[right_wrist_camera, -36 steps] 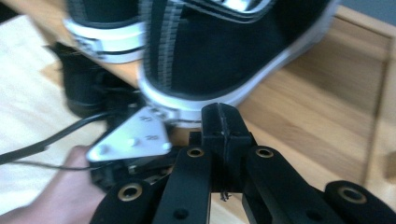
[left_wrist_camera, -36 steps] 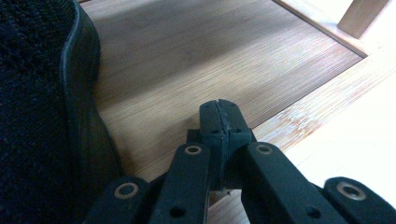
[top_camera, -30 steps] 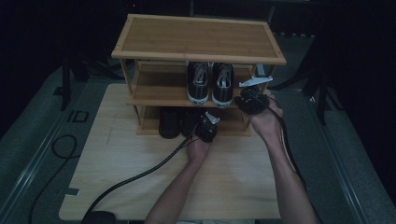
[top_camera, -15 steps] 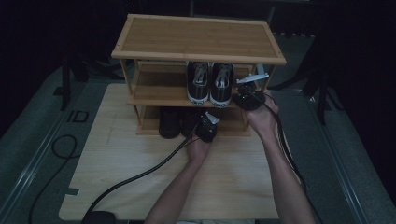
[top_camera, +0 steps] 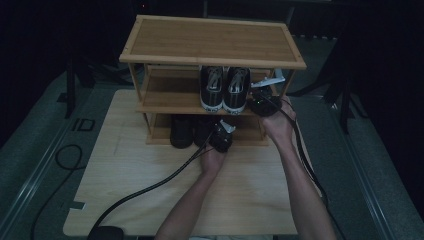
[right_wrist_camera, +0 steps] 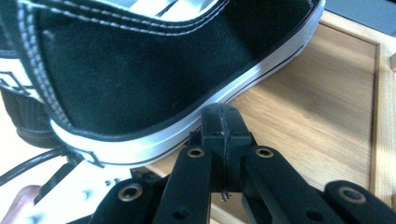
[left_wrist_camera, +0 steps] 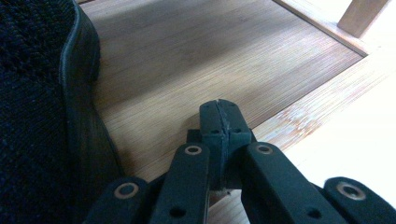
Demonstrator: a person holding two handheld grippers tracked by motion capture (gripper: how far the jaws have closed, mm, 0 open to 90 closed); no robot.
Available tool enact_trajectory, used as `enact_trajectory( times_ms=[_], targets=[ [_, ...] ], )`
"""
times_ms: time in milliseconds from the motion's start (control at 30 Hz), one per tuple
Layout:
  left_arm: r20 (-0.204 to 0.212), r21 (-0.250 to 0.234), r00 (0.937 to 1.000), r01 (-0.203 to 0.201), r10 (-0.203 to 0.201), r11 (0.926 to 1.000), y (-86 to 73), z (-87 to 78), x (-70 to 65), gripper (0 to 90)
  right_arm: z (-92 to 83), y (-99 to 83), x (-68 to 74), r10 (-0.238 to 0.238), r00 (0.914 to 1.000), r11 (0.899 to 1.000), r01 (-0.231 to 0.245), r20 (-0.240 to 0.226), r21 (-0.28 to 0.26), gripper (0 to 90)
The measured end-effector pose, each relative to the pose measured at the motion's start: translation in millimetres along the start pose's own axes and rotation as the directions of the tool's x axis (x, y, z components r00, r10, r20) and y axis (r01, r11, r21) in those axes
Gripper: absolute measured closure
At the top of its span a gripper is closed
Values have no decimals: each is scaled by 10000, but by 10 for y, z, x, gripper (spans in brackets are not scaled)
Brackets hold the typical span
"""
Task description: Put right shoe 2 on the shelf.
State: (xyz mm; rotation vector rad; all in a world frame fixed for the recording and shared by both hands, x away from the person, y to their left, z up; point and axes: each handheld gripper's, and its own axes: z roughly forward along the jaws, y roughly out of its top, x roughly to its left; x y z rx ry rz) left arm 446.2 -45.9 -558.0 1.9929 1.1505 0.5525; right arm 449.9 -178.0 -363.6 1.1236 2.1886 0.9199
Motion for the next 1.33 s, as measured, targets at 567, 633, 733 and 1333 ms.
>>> enact_trajectory(
  times_ms=[567, 633, 733, 1333],
  targets=[
    [-44, 5, 10000, -47, 47, 10000, 0, -1, -5, 900, -38, -58, 5, 51, 9996, 9999, -48, 286, -125, 900],
    [-79, -5, 10000, -48, 48, 10000, 0, -1, -9, 900, -87, -82, 20, -40, 9996, 9999, 42, 273, -101, 900],
    [-184, -16, 9998, -63, 62, 10000, -1, -3, -10, 900, -170, -125, 57, -165, 9996, 9998, 166, 239, -50, 900],
    [-62, -44, 9999, -79, 79, 10000, -1, 1, -11, 900, -241, -870, 313, -418, 9963, 9907, 511, -751, 1259, 900]
  ],
)
